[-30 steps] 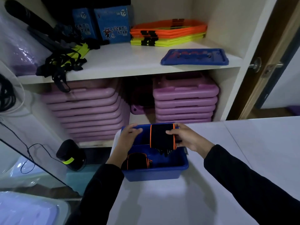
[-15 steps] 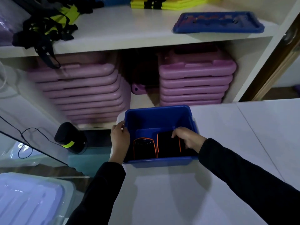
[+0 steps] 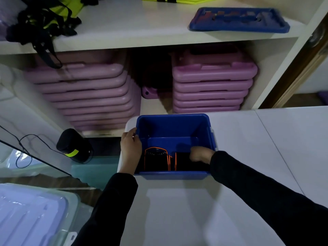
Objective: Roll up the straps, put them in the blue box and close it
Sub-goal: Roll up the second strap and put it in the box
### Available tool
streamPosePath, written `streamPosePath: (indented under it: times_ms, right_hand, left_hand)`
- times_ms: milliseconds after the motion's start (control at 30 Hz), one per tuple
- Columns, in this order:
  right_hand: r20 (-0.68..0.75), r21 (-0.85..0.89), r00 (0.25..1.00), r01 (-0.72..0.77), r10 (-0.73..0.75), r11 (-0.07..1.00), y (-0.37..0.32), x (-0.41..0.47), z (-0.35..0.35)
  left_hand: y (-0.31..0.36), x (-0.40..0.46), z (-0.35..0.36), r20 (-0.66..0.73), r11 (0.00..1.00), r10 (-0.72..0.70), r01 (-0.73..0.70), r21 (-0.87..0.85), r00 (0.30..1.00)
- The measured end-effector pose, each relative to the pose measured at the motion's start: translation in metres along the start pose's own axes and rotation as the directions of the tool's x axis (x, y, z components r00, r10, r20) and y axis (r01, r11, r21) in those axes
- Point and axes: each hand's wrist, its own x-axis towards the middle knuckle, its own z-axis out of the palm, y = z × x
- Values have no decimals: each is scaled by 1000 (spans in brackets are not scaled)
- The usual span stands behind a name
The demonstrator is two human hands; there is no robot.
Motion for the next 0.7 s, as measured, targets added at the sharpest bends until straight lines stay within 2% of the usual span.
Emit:
streamPosePath:
  times_ms: [133,300,700]
  right_hand:
    - [-41,-141,996,67,-74,988,1,-1,1]
    - [-81,-162,981,161,-176,974,1,3,2]
    - [-56,-201,964,243,-259,949,7,6,5]
  left_hand:
    - [1,-1,0,-7,1000,-19,18,-13,1000]
    - [1,-3,1,-29,999,-35,34,-28,999]
    - [-2,-5,3,-44,998,-52,51,-33,998]
